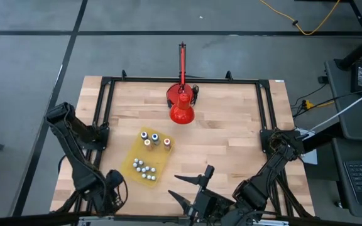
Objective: Pick & Place food coloring
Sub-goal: Put the large pink food coloring bottle into the yellow bin
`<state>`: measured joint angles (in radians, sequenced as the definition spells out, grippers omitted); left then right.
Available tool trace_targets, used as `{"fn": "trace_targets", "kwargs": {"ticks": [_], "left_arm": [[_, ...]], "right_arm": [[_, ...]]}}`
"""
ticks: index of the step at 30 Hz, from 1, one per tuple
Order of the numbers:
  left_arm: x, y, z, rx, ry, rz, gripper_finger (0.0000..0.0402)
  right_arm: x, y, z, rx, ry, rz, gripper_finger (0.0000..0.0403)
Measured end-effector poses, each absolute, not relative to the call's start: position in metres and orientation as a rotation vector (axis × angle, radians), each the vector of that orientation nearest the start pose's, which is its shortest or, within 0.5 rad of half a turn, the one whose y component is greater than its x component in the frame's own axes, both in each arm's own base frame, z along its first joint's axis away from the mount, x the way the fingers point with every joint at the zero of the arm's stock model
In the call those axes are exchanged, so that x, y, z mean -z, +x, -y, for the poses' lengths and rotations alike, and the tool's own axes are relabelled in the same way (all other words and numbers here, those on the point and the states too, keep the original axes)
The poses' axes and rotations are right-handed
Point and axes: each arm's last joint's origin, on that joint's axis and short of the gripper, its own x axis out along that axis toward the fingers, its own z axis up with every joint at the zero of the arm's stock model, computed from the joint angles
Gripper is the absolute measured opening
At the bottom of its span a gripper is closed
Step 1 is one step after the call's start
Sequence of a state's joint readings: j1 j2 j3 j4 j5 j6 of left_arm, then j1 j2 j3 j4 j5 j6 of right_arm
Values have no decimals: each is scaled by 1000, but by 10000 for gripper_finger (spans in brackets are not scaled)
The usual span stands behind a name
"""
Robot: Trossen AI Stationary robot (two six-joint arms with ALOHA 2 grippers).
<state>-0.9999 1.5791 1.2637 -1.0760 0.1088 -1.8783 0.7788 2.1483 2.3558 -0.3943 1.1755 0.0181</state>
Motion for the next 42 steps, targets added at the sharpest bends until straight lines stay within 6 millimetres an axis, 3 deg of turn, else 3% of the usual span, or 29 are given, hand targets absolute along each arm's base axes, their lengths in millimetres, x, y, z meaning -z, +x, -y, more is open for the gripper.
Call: {"fn": "trace_targets", "kwargs": {"ticks": [4,12,18,26,31,42], "left_arm": [[-280,158,256,-405,-868,-1509,100],[-329,175,257,-268,-866,-1173,100],[-353,188,246,-263,-756,-917,100],[-392,201,234,-263,-540,-575,100],[-420,204,232,-255,-383,-381,100],[-461,220,239,-169,-216,-133,100]], "right_arm": [[-419,353,-311,396,-138,-102,213],[-419,352,-311,396,-122,-98,213],[-422,352,-312,387,-71,-71,213],[-422,354,-317,195,98,-67,213],[-422,357,-316,163,104,-72,213],[-422,380,-289,207,190,-62,213]]}}
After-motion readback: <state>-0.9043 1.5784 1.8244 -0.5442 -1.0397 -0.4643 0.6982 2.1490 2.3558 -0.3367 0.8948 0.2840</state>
